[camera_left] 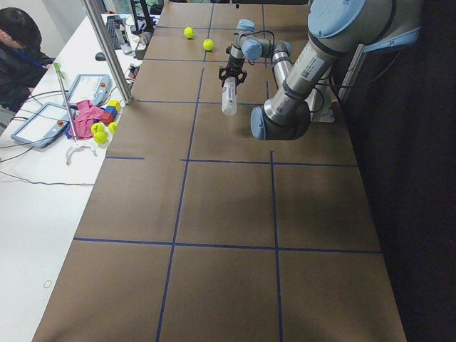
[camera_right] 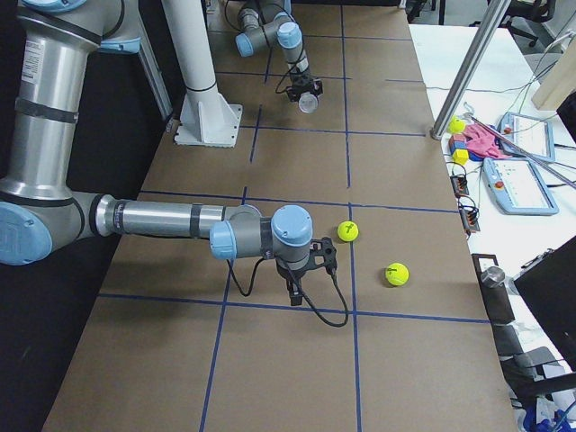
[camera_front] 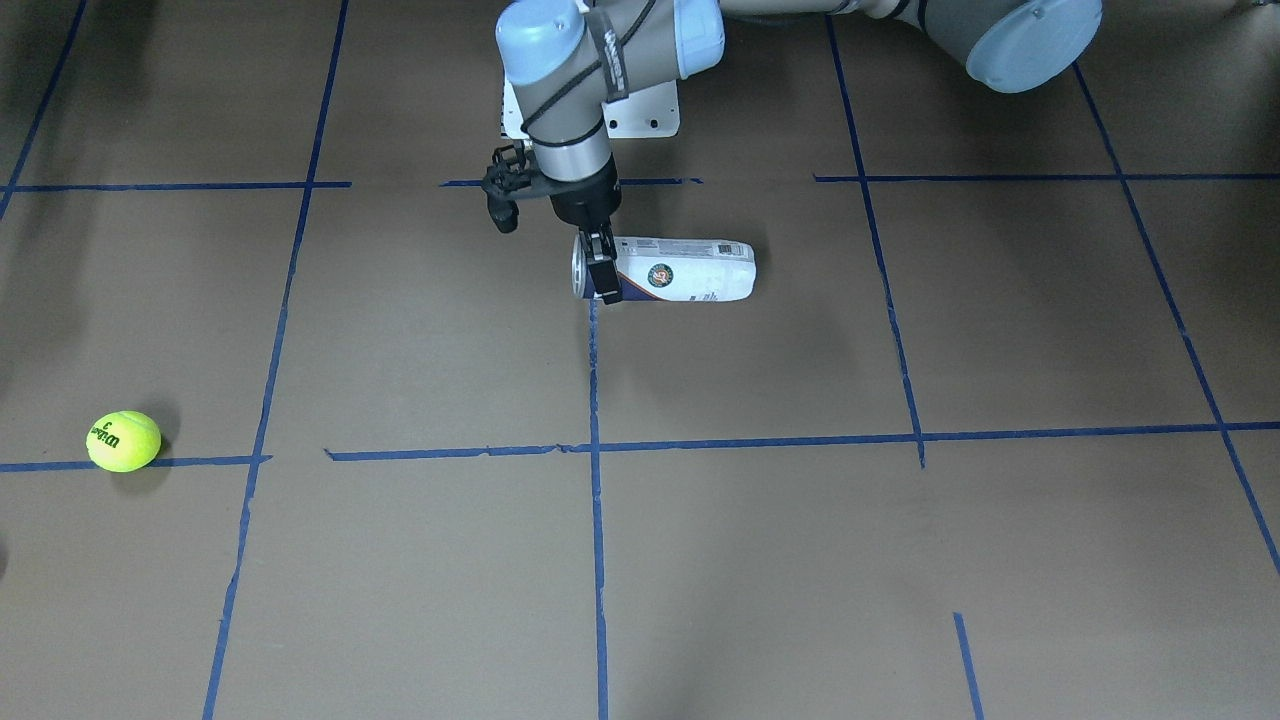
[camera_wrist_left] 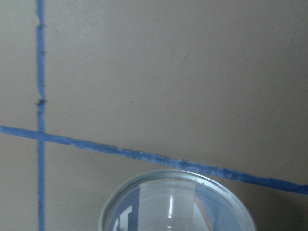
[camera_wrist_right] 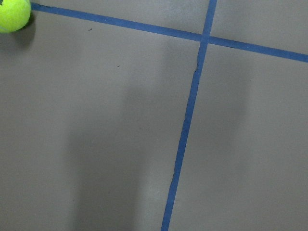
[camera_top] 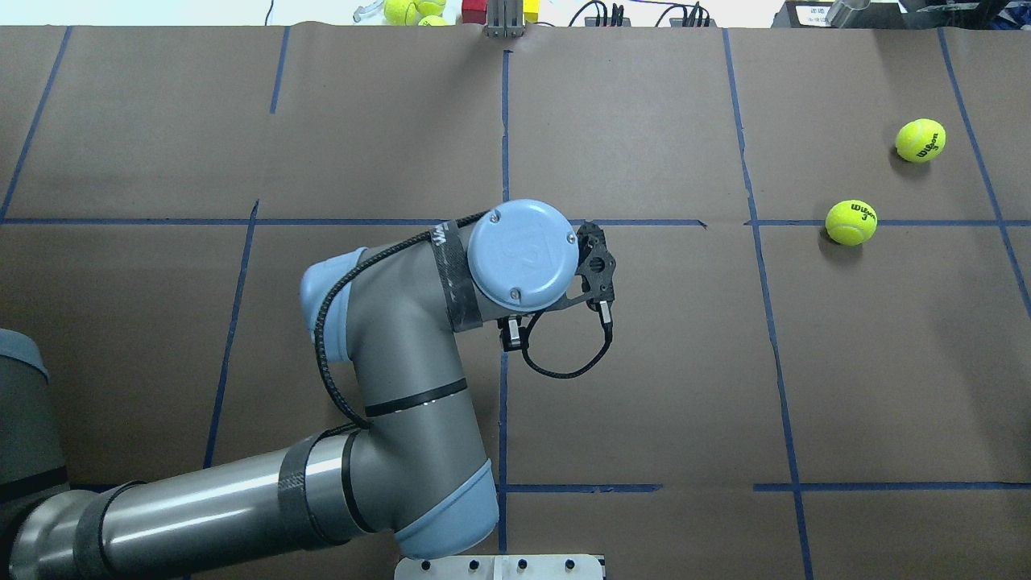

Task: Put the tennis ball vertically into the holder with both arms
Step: 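Lift and rotate the can upright with the left gripper, open end up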

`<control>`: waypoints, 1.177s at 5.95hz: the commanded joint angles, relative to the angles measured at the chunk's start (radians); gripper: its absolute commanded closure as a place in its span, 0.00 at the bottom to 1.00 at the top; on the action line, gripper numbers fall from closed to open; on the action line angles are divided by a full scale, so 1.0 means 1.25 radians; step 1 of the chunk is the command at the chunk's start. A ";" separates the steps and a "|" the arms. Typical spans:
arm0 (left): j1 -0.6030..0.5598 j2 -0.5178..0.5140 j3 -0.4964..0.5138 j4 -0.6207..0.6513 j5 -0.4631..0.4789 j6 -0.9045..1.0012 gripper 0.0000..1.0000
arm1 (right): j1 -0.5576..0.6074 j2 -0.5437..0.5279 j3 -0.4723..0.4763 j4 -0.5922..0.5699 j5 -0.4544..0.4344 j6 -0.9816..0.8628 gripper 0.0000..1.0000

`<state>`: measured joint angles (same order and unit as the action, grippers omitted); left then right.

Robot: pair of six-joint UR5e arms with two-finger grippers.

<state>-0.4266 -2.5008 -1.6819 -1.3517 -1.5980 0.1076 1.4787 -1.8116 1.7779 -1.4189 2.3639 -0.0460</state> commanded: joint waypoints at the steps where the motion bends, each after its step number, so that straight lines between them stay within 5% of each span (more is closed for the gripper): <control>1: -0.061 0.000 -0.044 -0.124 -0.119 -0.100 0.36 | 0.000 0.000 0.000 0.000 0.000 0.000 0.00; 2: -0.083 0.014 -0.062 -0.228 -0.140 -0.141 0.36 | 0.000 0.000 0.000 0.000 0.000 0.000 0.00; 5: -0.089 0.194 -0.057 -0.793 -0.149 -0.341 0.35 | 0.000 0.000 0.000 0.000 -0.001 0.000 0.00; 7: -0.089 0.232 0.011 -1.058 -0.111 -0.379 0.35 | 0.000 0.000 0.000 0.000 0.000 0.000 0.00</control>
<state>-0.5384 -2.2273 -1.7094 -2.5270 -1.7657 -0.3495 1.4788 -1.8116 1.7779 -1.4189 2.3635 -0.0460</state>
